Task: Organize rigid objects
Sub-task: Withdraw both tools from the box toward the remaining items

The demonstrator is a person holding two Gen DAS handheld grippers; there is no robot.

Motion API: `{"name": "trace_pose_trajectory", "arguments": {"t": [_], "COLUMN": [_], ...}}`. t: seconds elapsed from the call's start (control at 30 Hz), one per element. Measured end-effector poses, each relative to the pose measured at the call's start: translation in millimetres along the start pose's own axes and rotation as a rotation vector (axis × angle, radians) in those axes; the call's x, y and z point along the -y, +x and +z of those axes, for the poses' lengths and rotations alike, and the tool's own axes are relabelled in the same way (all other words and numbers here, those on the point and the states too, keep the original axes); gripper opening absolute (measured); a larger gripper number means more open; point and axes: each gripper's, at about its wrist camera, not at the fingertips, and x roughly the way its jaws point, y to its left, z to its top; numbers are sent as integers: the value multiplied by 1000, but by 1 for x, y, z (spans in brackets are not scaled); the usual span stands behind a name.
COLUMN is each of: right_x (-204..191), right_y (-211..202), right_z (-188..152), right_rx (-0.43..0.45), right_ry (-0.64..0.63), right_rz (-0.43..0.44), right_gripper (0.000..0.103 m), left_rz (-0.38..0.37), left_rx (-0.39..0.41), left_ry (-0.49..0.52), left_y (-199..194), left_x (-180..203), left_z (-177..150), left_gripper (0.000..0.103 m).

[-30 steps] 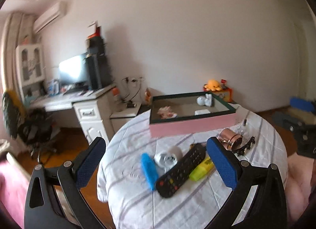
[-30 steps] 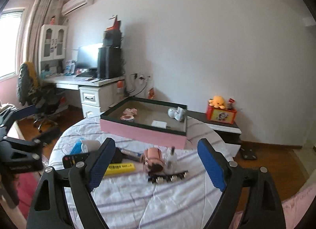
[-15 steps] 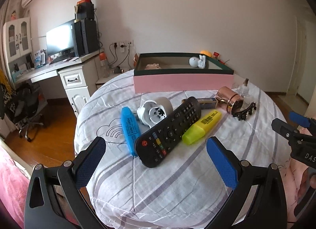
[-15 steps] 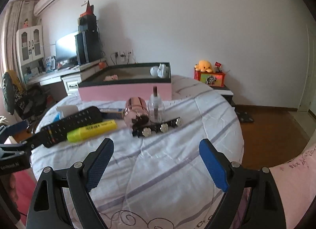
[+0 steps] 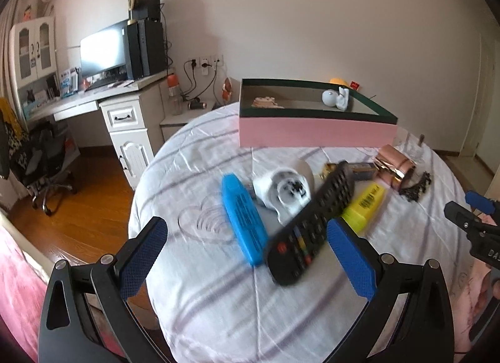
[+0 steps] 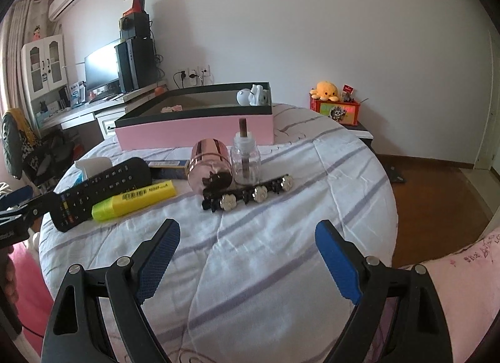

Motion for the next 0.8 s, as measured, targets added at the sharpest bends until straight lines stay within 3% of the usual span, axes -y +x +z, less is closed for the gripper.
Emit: {"name": "trace_pose_trajectory", "arguments": {"t": [0.37, 0.53, 0.8], "right_x": [0, 5, 5], "right_y": [15, 25, 39], "right_z": [10, 18, 30], "right_rx": [-16, -22, -30], "right_ry": [-21, -16, -37], "right_rz": [2, 0, 8], "right_gripper": [90, 90, 90], "left_rz": [12, -16, 29], "left_rx": [-30, -48, -52], "left_ry": [82, 143, 254], "left_y": [34, 49, 63], "left_x": [-15, -3, 7], "left_z": [24, 29, 34], "left_gripper": [103, 103, 103]}}
